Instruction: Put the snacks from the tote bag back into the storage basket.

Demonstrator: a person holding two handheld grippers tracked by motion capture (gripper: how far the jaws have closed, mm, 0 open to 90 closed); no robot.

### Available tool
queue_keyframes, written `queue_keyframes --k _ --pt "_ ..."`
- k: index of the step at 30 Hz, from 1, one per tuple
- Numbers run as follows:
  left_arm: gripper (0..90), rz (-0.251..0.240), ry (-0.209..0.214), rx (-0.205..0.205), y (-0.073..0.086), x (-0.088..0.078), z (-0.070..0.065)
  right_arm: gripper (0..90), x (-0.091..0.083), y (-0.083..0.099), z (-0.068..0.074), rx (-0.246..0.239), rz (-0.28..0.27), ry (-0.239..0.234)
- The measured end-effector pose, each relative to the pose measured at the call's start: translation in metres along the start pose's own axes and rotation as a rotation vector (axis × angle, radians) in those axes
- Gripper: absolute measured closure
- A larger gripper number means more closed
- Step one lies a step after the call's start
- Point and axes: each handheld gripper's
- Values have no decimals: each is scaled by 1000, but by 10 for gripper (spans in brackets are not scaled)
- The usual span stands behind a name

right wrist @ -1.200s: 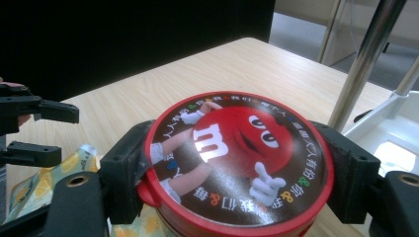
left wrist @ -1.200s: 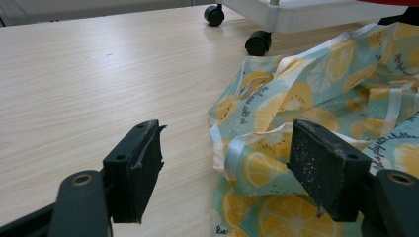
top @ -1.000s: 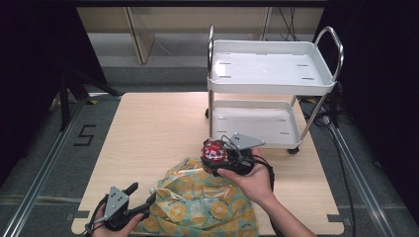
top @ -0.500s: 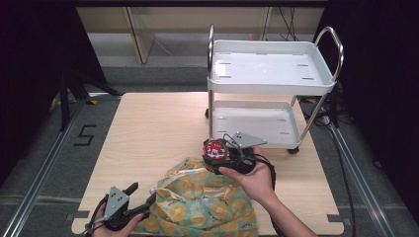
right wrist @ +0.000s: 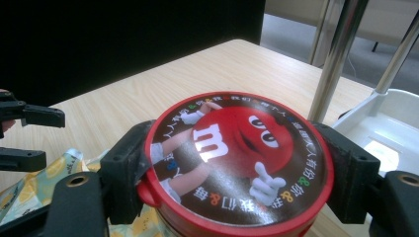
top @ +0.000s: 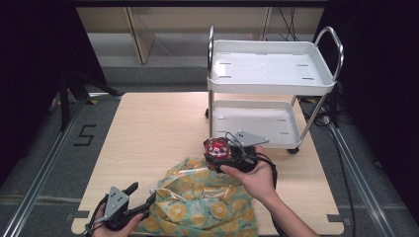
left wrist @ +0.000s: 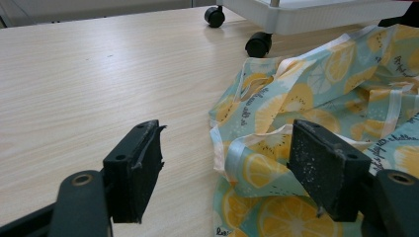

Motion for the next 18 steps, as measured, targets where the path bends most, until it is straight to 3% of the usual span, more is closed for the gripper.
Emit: queue_keyframes --k 4,7,11,16,18 --pt "283 -1 -1 0 0 0 0 265 -1 0 0 24 1 14" --pt "283 -2 -2 -1 0 0 0 265 -1 -1 -3 -18 -8 10" --pt "284 -1 -1 0 0 0 0 265 -1 -1 -4 8 -6 14" --pt "284 0 -1 1 0 0 -1 265 -2 -1 -9 3 -19 26" --pt "284 1 -1 0 0 0 0 265 -4 -2 -11 -20 -17 41"
Point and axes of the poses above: each handheld gripper's, and its own axes: x roughly forward along the jaws, y roughly out of its underside, z roughly to its left, and after that the axes turned 10 degrees about -z, right-handed
